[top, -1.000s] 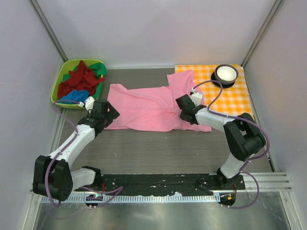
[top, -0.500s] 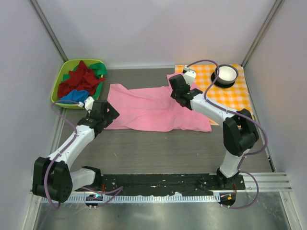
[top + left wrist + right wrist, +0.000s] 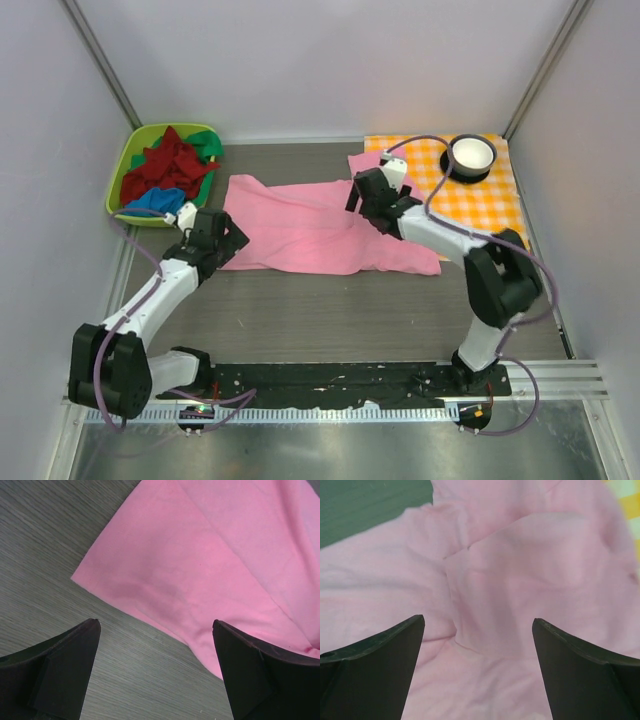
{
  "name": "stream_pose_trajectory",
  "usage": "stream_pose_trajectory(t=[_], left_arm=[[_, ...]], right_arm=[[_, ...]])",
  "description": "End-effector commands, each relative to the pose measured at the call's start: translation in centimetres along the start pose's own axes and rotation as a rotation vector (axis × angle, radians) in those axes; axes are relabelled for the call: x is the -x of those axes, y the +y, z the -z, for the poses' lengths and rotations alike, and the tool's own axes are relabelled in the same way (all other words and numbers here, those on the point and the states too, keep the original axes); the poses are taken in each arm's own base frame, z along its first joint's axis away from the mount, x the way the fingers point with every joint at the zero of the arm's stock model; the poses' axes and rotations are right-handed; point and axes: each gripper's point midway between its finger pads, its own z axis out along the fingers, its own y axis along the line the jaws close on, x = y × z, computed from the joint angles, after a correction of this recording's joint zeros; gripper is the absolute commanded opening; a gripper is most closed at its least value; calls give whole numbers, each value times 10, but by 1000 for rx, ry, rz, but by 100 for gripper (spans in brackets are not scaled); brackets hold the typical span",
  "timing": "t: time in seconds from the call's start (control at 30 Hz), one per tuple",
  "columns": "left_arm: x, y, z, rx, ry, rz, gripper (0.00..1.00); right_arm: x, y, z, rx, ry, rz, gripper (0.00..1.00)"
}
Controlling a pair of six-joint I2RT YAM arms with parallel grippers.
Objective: Fold and stack the t-shirts
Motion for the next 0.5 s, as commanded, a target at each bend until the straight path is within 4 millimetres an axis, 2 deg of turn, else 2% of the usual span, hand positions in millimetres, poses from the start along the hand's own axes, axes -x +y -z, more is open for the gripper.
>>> stream_pose_trajectory(t=[0.0,0.03,0.1,0.2,0.27,0.3,0.37,0.4,0.47], left_arm=[[7,-7,17,-51,-17,-21,100],[-3,-4,18,-43,26,-41,100],[-17,4,14,-12,77,-81,100],[-37,21,8,46,141,-121,100],[-47,30,1,79,160,-127,100],[-49,32,-1,86,164,-126,100],[-51,35,-6,102,158,-118,100],[-48,37,-9,115,136,-116,100],[-46,36,-12,126,127,-111,100]], right_arm=[[58,-35,87,-21,-160,-68,96],[55,-47,95,-45,-156,-74,95],[32,-78,113,-97,-103,-60,95],[4,-110,127,-152,-50,-60,95],[-9,-122,131,-161,-34,-65,95],[-22,-130,132,-171,-13,-61,95],[-27,-134,137,-158,-8,-88,95],[-36,-137,138,-154,9,-86,95],[-37,-138,141,-134,8,-101,94]])
